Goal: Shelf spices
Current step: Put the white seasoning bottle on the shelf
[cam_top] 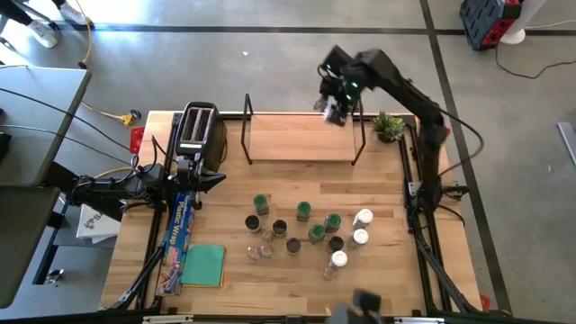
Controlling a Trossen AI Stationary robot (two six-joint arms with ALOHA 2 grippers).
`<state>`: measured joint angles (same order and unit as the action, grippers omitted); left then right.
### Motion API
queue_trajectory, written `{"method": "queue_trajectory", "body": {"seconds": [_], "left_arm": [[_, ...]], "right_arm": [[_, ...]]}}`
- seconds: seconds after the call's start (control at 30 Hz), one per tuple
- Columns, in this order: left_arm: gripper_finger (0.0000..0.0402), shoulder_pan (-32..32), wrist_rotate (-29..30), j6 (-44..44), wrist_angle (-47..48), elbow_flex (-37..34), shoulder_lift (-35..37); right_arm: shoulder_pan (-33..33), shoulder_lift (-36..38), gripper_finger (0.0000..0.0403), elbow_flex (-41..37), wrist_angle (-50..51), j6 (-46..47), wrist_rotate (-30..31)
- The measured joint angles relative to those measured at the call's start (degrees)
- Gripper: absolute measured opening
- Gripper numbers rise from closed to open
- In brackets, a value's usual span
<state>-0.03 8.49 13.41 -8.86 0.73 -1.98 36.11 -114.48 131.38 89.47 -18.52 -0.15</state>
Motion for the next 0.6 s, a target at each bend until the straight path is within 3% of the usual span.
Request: {"method": "queue_trajectory", "body": {"seconds": [0.1,0.3,0.6], "left_arm": [[0.0,0.0,0.0,0.0,0.0,0.0,0.0],[0.0,0.0,0.0,0.0,0.1,0.0,0.0],[0.0,0.0,0.1,0.0,0.0,0.0,0.0]], "right_arm": [[2.5,-5.1,0.0191,3.7,0.0,-7.5,0.4],[4.9,-8.4,0.0191,-2.7,0.8,-17.9,6.8],[7.7,-11.3,0.0191,-4.5,-0.7,-22.5,2.8]]}}
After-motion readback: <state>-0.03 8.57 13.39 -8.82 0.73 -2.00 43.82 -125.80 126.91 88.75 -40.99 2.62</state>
